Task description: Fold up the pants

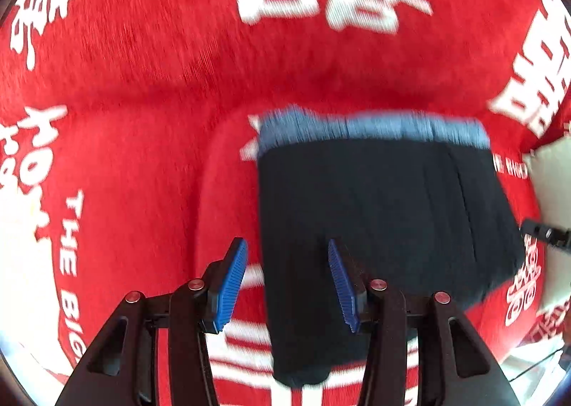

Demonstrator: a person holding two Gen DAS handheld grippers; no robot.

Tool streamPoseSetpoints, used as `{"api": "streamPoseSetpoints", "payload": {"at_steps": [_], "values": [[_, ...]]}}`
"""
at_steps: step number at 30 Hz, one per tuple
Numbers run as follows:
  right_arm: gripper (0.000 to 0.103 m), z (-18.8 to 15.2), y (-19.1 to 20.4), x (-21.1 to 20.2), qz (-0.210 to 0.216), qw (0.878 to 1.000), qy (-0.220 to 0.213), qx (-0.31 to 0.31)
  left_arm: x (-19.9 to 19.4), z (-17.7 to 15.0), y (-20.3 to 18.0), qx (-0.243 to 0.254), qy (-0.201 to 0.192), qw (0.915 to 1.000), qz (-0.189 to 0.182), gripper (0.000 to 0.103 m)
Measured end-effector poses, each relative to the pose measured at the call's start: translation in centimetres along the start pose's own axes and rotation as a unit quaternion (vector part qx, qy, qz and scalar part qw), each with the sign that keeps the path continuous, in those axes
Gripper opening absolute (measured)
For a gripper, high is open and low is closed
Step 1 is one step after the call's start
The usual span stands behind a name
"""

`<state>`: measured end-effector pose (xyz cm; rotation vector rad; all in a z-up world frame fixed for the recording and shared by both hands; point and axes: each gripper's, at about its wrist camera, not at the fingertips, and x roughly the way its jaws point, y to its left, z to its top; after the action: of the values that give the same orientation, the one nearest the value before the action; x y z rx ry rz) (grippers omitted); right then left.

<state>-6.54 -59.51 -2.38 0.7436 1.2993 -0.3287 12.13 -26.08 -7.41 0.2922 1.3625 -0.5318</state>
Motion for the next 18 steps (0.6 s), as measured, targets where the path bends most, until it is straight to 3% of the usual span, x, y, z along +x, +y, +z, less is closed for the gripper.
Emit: {"api": "streamPoseSetpoints", "payload": {"at_steps": [2, 5, 9, 11, 12, 14, 18], "values": [[0.047, -1.1, 0.4, -0.1, -0.01, 1.0, -0.002, -0.004, 0.8, -1.4, -0.9, 0.008, 0.008, 0.9999, 0.008, 0.049], [0.05, -2.4, 0.0, -0.1, -0.025, 1.0, 0.001, 0.004, 1.0, -2.7, -1.0, 0.018, -0.015, 0.9996, 0.016, 0.05], [0.051, -3.2, -2.2, -0.1, 0.025, 0.999, 0.017, 0.038, 1.5, -2.7, -0.8, 0.014, -0.013, 0.9997, 0.012, 0.05], [0.037, -3.2, -1.9, -0.2, 0.051, 0.998, 0.018, 0.028, 1.3, -2.8, -0.8, 0.018, -0.015, 0.9996, 0.016, 0.05], [0.03, -3.2, -1.4, -0.3, 0.035, 0.999, 0.013, 0.012, 1.3, -2.9, -0.8, 0.018, -0.014, 0.9996, 0.016, 0.05], [0.004, -3.2, -1.2, -0.2, -0.008, 1.0, 0.016, -0.017, 0.7, -2.5, -1.1, 0.016, -0.014, 0.9996, 0.018, 0.05], [0.001, -4.1, -3.5, 1.8, -0.048, 0.997, 0.053, 0.012, 0.9, -2.5, -1.6, 0.011, -0.019, 0.9993, 0.031, 0.05]]}}
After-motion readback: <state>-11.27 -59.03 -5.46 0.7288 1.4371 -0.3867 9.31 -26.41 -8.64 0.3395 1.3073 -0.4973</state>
